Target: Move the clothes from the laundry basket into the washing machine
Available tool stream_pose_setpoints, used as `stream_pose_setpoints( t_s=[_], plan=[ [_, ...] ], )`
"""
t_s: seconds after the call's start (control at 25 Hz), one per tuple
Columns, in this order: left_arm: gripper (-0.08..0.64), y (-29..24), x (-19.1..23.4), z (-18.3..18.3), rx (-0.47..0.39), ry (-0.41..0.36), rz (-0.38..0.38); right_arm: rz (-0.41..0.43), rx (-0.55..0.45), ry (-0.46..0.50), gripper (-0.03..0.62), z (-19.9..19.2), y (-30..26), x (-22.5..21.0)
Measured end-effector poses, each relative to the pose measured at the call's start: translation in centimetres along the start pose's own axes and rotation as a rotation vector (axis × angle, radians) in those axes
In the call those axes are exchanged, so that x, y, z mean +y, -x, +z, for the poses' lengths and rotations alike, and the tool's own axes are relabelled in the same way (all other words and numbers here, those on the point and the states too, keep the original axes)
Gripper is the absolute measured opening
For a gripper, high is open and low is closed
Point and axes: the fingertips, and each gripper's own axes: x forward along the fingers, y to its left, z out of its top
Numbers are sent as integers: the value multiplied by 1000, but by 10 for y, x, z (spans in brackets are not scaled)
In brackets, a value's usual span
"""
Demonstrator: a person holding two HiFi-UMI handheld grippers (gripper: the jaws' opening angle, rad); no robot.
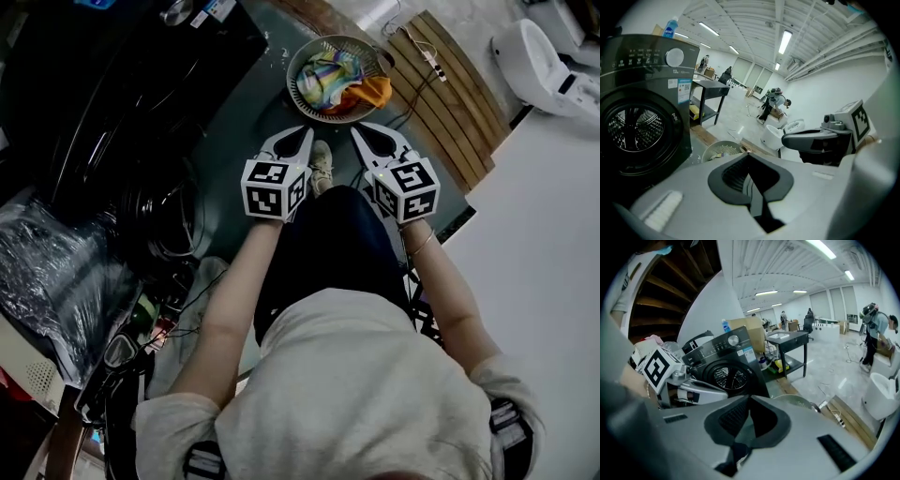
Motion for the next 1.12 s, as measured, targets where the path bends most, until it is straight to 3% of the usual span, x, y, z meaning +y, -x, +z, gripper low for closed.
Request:
stream_pose_setpoints(
  t_s=[0.16,0.36,0.56,0.6,0.64,0.68,0.88,1.12],
  plan=[
    [9,-41,19,-10,31,37,-6,24,86,-20,6,-29,-50,-27],
    [9,-107,51,-34,55,27,-22,37,157,-28,6,-74,-125,-57],
    [9,-175,112,-73,53,24,44,26,262,-60,12,-145,-210,-102],
    [9,-187,124,-84,62,24,46,20,293,-74,44,-162,-227,-111],
    [9,-198,135,-96,67,23,46,15,324,-86,118,-177,-242,-119],
    [9,-208,143,-106,71,21,46,9,353,-92,130,-192,-256,-126],
    [9,-242,170,-142,80,3,81,-26,459,-94,146,-244,-301,-154],
    [9,-250,184,-145,40,12,126,-49,586,-159,172,-293,-333,-189]
  ],
)
